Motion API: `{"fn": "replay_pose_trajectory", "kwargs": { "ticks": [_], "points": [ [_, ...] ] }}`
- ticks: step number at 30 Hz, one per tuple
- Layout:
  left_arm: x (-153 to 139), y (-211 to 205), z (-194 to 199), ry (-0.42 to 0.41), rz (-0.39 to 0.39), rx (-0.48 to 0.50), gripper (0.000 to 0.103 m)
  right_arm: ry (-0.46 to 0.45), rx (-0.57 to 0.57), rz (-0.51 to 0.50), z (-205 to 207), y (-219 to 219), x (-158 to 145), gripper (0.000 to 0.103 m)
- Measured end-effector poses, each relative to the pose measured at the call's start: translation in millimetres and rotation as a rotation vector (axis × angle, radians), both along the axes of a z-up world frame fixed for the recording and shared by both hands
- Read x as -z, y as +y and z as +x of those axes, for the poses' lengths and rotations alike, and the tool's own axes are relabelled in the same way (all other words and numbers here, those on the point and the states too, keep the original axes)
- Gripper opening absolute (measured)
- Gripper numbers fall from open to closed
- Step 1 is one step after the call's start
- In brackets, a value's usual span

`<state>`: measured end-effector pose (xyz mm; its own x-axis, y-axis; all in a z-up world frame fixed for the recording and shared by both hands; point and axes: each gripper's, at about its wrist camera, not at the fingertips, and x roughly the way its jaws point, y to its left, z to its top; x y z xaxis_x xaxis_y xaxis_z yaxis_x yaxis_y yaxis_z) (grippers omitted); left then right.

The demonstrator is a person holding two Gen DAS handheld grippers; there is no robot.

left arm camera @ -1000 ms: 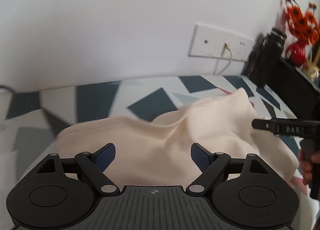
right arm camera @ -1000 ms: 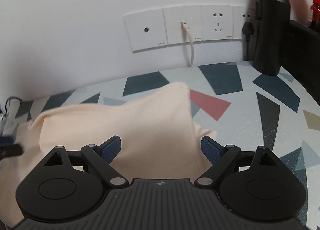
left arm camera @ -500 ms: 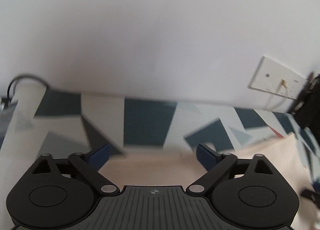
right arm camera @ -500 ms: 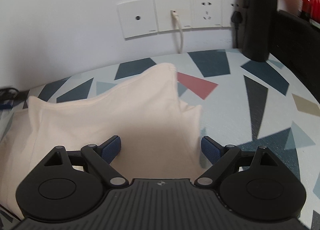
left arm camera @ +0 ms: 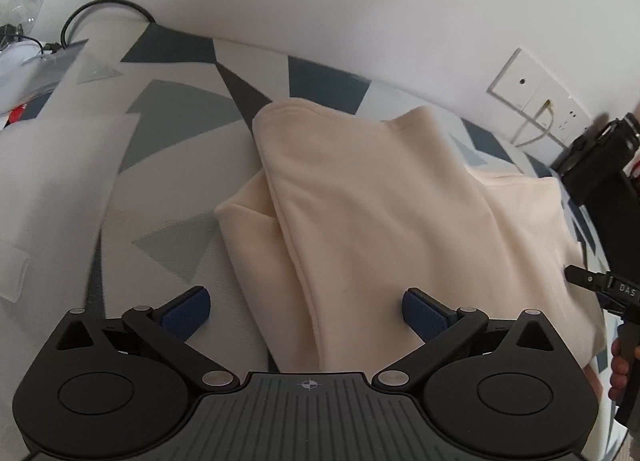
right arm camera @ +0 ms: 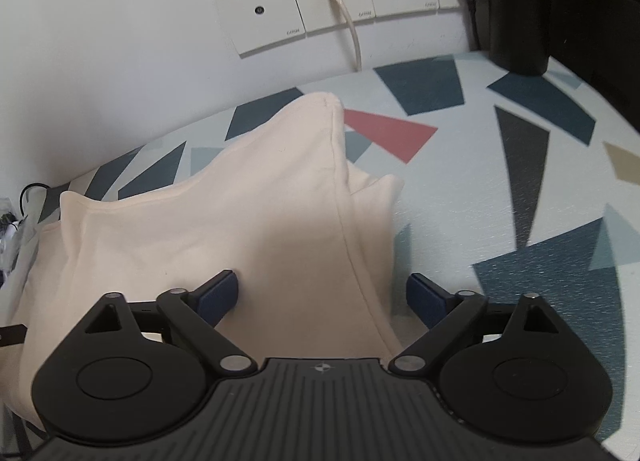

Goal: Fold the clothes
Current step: 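Lay the folded top down and open both grippers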

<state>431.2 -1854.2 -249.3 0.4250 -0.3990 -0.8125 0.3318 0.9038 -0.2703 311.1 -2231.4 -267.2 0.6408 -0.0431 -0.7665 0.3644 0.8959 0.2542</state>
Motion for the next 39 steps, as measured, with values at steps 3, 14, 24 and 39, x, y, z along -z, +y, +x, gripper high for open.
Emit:
{"fn": "replay_pose_trajectory", "kwargs": {
  "ticks": [3,14,24,39],
  "points": [
    [0.5,-8.1,2.7,-0.006,0.038,-0.001,0.102,0.007,-0.024,-0.010,5.7,3.8,2.8,0.102],
    [3.3,-16.5,-6.8,-0.057,0.070,-0.034,0.102,-0.017,-0.075,-0.084,6.9,11.5,7.7,0.103],
    [2.5,-27.1,-3.4,-0.036,0.120,-0.057,0.102,-0.042,-0.064,-0.118,3.0,17.8,10.7,0.103],
    [1.2,-33.7,-38.3,-0.044,0.075,0.034,0.101,-0.073,-0.097,-0.131,-24.0,40.0,11.4,0.094]
  ]
}}
